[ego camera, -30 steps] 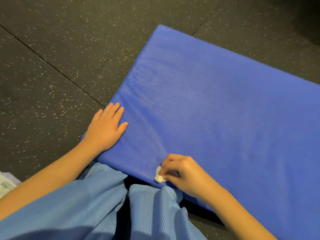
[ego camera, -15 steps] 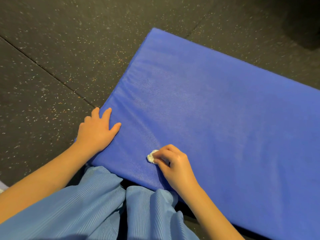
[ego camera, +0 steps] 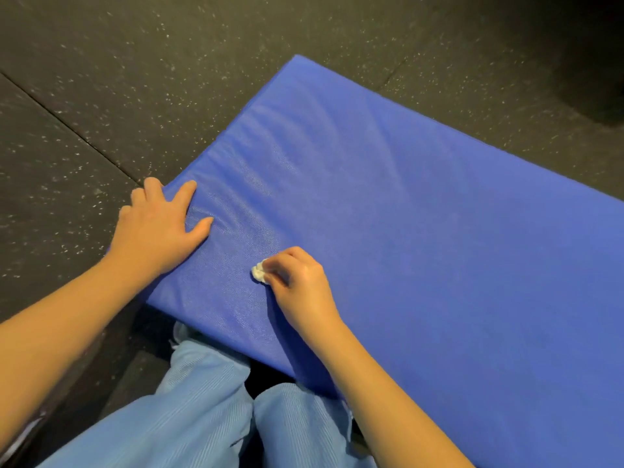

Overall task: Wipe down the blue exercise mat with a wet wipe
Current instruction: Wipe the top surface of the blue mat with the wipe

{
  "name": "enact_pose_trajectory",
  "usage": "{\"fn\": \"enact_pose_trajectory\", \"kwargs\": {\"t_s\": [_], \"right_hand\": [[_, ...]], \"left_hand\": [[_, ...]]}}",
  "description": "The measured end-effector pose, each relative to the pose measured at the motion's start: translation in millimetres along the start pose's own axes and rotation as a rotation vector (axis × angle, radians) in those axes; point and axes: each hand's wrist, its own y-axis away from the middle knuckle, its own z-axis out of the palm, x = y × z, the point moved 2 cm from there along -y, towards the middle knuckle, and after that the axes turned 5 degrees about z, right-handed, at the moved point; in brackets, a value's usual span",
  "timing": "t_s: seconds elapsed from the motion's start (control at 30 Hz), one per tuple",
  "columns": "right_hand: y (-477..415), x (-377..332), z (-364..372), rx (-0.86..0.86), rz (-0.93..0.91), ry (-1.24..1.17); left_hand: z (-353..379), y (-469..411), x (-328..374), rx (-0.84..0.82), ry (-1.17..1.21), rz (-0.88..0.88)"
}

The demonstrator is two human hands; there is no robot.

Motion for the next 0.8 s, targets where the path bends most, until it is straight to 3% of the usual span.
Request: {"fn": "enact_pose_trajectory", "kwargs": {"t_s": [0.3, 0.4, 0.47, 0.63, 0.7, 0.8], "right_hand": [[-10, 10, 7, -0.073, -0.070, 0.098], [-28, 30, 4, 0.070, 0.056, 0.147], [-30, 30, 10, 0.125, 0.090, 0.171], [-22, 18, 16, -0.239, -0.177, 0.262], [-48, 37, 2, -0.110, -0.096, 0.342], [-73, 52, -7, 0.166, 0.163, 0.388]], "left_hand": [[22, 5, -24, -0.147, -0.040, 0.011], [36, 5, -6, -0.238, -0.007, 0.136], [49, 10, 8, -0.332, 0.036, 0.131], [64, 16, 10, -0.304, 0.069, 0.093], [63, 16, 11, -0.319, 0.070, 0.094], [61, 17, 14, -0.314, 0.079, 0.094]]}}
